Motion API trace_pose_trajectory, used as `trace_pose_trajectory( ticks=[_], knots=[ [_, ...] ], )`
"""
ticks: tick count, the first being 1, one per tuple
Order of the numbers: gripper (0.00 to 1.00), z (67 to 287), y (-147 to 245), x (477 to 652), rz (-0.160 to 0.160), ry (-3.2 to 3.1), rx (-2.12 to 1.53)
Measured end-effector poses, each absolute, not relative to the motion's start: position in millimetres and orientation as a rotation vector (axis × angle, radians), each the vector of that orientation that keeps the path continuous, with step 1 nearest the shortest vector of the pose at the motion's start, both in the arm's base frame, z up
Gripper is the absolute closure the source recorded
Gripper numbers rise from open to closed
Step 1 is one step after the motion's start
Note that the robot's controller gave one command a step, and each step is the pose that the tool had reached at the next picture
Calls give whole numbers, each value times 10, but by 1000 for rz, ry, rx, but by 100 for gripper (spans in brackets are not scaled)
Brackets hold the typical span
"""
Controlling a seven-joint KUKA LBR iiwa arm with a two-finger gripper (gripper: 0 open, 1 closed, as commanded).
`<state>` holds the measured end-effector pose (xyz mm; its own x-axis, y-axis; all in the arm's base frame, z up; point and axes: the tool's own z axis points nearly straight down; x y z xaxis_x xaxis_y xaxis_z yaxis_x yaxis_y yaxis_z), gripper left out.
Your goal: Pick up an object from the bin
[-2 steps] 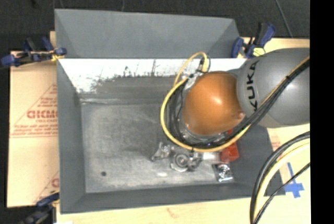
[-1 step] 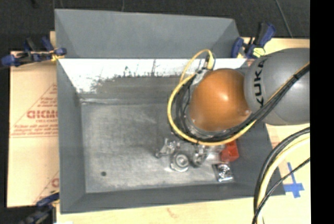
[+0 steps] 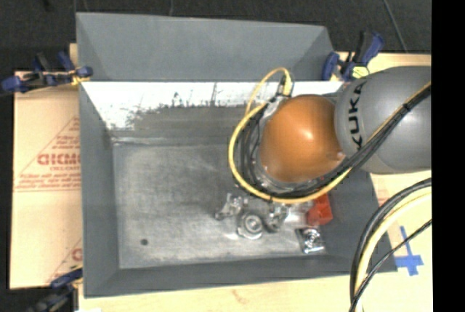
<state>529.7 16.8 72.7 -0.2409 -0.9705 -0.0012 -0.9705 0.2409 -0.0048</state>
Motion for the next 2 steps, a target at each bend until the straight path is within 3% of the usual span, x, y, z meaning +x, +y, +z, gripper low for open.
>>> trace_pose_trajectory(
  ticks=[1, 2],
  knots=[
    [0, 736, 194, 5152, -11, 2301, -2122],
    [100, 752, 202, 5156, -10, 2305, -2118]
  ],
)
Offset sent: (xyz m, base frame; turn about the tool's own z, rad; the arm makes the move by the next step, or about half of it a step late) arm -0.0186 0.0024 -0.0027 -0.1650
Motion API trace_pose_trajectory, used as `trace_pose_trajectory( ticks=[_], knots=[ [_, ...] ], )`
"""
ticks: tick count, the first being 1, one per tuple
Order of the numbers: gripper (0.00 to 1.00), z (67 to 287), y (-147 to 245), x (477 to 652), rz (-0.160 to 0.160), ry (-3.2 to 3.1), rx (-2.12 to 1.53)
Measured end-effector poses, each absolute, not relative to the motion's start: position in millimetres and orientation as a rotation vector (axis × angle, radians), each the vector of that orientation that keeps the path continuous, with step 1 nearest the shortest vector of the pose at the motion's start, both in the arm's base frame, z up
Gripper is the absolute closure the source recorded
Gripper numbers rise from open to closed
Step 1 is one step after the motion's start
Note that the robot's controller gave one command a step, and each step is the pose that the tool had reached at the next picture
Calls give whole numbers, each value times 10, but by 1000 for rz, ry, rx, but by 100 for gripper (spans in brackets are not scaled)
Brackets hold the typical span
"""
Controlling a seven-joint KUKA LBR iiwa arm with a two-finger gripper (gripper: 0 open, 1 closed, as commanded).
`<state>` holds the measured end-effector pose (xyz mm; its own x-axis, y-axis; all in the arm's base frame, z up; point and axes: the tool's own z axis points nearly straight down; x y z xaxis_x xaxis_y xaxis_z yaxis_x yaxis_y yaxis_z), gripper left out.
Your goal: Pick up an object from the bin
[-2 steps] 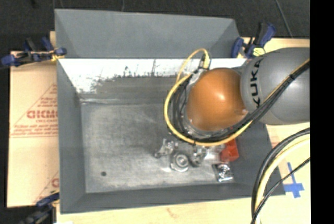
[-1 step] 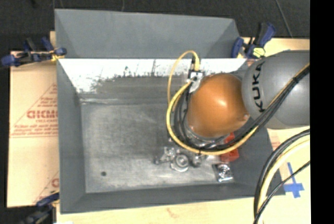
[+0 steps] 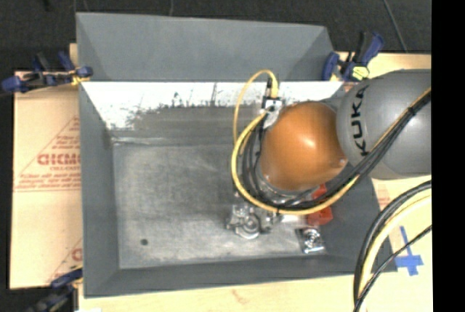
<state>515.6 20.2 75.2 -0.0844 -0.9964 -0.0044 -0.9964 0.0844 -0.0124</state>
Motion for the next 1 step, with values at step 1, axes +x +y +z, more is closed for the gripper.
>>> trace_pose_trajectory(
  ticks=[1],
  knots=[
    [100, 2415, 227, 5187, -10, 2223, -2209]
  ],
)
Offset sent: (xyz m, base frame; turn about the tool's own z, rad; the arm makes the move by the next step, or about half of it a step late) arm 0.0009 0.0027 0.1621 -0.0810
